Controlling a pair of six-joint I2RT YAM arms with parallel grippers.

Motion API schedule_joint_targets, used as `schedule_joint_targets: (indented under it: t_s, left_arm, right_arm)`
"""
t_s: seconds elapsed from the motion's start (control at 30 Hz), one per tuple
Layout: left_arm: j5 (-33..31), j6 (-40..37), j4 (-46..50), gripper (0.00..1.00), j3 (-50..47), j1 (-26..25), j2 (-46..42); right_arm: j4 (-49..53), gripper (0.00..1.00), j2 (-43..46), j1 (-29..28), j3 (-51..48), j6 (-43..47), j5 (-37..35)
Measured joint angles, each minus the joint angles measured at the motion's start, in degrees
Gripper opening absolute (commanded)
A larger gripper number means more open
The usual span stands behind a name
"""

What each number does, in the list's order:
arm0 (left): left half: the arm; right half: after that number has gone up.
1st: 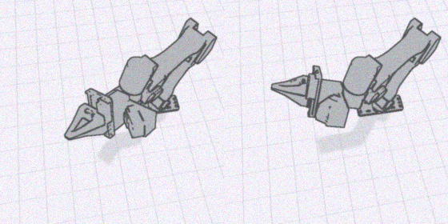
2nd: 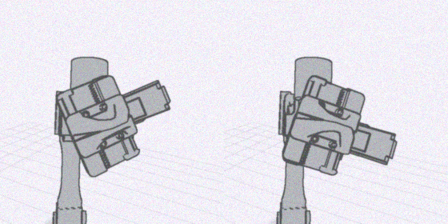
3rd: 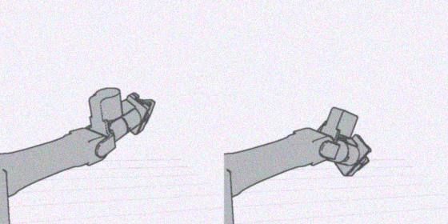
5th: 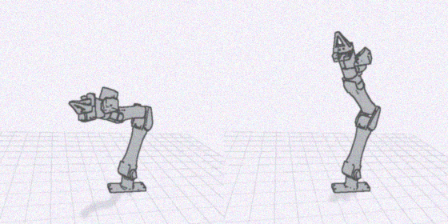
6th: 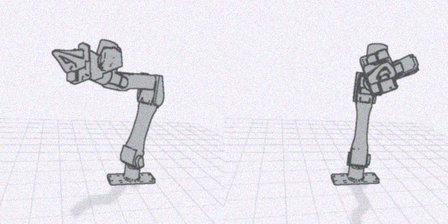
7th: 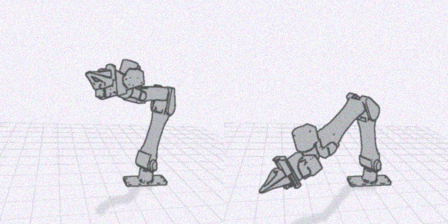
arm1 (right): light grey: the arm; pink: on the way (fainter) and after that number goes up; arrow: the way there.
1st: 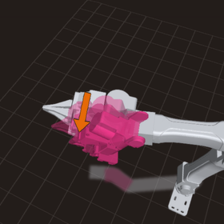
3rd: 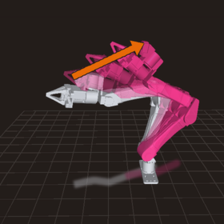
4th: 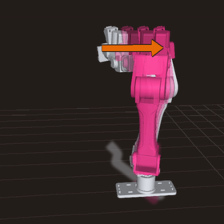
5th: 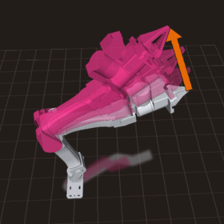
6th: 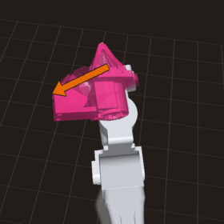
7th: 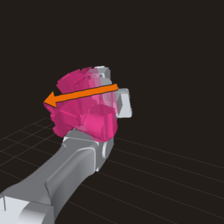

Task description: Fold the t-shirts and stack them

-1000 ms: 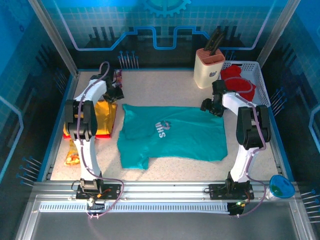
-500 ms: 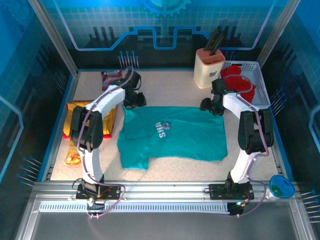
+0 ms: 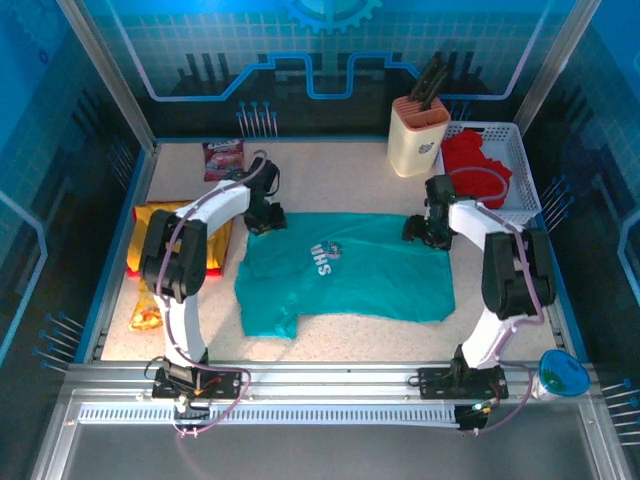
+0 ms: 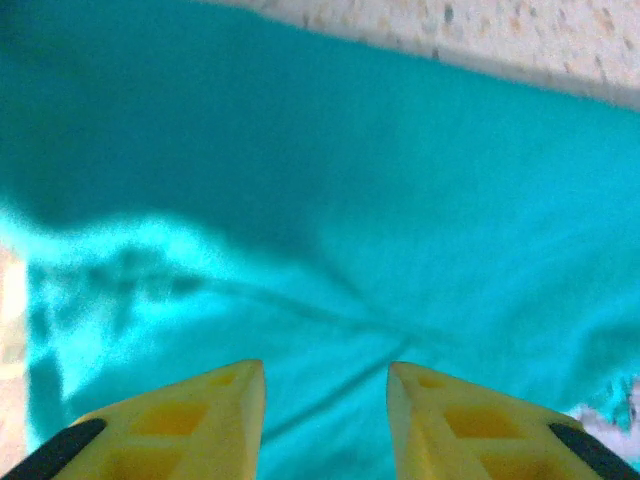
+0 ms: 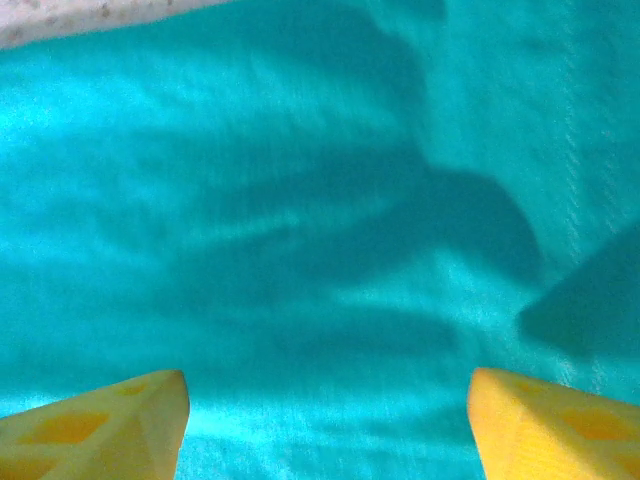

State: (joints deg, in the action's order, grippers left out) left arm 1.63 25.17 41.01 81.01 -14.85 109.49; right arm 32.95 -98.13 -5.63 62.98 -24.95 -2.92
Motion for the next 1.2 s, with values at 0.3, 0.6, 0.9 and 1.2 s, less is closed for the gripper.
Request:
schedule_joint_targets:
  t_s: [0.3,0.6,0.9,1.2]
  left_arm:
    - [4.24,3.43,1.07,0.54,-24.37,-0.20,-33.29]
    - [6.01,17.75,11.67,0.48,-45.27,-3.61,-61.29]
    - [6.84,29.38,13.44,0.47,-53.64,-8.85,-65.44]
    - [6.86,33.62,2.08,0.37,-57.92,-9.03,-58.95]
  right_arm:
    - [1.55,1.00,25.94,-0.42,-14.14,-3.15,1.90]
    - [4.39,1.00,37.40,0.46,-22.86,-7.56,3.19]
    - [6.49,1.00,40.81,3.19,-26.53,-11.13,3.74]
    - [9.27,0.96,44.22,3.85,-30.01,-13.05,2.93]
